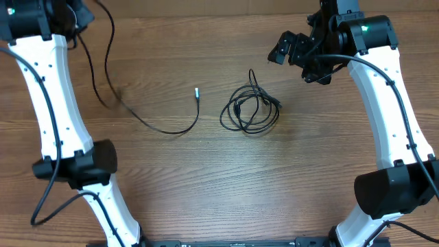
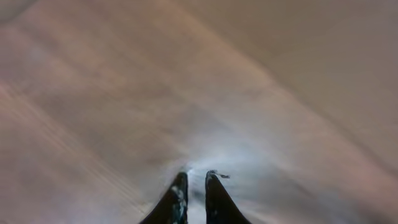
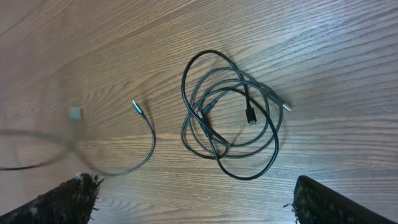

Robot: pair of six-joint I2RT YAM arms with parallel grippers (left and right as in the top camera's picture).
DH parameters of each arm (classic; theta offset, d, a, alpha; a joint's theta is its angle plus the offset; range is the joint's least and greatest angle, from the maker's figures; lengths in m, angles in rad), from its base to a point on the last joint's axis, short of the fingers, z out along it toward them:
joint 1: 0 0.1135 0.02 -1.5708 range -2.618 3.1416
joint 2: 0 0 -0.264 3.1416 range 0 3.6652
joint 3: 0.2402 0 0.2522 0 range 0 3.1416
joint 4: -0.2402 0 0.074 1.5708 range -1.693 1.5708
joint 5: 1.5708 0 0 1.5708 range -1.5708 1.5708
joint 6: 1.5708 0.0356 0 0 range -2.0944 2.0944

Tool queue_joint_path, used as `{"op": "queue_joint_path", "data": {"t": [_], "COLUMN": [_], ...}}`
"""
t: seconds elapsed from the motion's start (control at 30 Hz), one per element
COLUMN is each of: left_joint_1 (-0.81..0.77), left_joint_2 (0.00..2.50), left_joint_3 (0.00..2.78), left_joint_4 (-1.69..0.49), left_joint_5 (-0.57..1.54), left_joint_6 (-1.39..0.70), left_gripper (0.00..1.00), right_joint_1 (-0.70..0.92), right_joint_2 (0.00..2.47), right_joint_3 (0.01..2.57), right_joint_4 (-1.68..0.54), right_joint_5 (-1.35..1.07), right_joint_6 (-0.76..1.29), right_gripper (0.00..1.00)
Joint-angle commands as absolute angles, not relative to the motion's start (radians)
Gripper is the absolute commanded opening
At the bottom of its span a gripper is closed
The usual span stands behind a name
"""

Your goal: Untangle cables

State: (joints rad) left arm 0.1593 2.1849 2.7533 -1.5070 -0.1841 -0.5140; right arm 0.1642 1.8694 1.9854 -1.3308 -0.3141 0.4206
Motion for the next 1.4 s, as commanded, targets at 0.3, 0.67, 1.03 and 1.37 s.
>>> {"op": "queue_joint_path", "data": {"t": [0.3, 0.67, 1.03, 1.37], "left_joint_1": [0.186, 0.184, 0.185, 0.228], "left_joint_2": [2.456, 2.482, 2.622, 2.712], "left_joint_3": [2.749, 2.749, 2.715, 2.715], "left_joint_4": [-1.662, -1.575, -1.674, -1.655], "left_joint_5": [-0.159, -0.026, -0.104, -0.009], "left_joint_6": [-0.426, -0.332, -0.302, -0.108], "left_gripper": [0.34, 0.53, 0.73, 0.75], "right_joint_1": [0.163, 0.164, 0.162, 0.162], "right_joint_2": [1.863, 1.863, 1.863, 1.863], "right_joint_3": [1.982, 1.982, 1.982, 1.982], "right_joint_4": [-1.346, -1.339, -1.336, -1.336], "right_joint_5": [-0.311, -0.308, -0.308, -0.308], "right_joint_6": [0.413, 0.414, 0.414, 0.414], "right_gripper": [1.00, 1.00, 1.00, 1.00]}}
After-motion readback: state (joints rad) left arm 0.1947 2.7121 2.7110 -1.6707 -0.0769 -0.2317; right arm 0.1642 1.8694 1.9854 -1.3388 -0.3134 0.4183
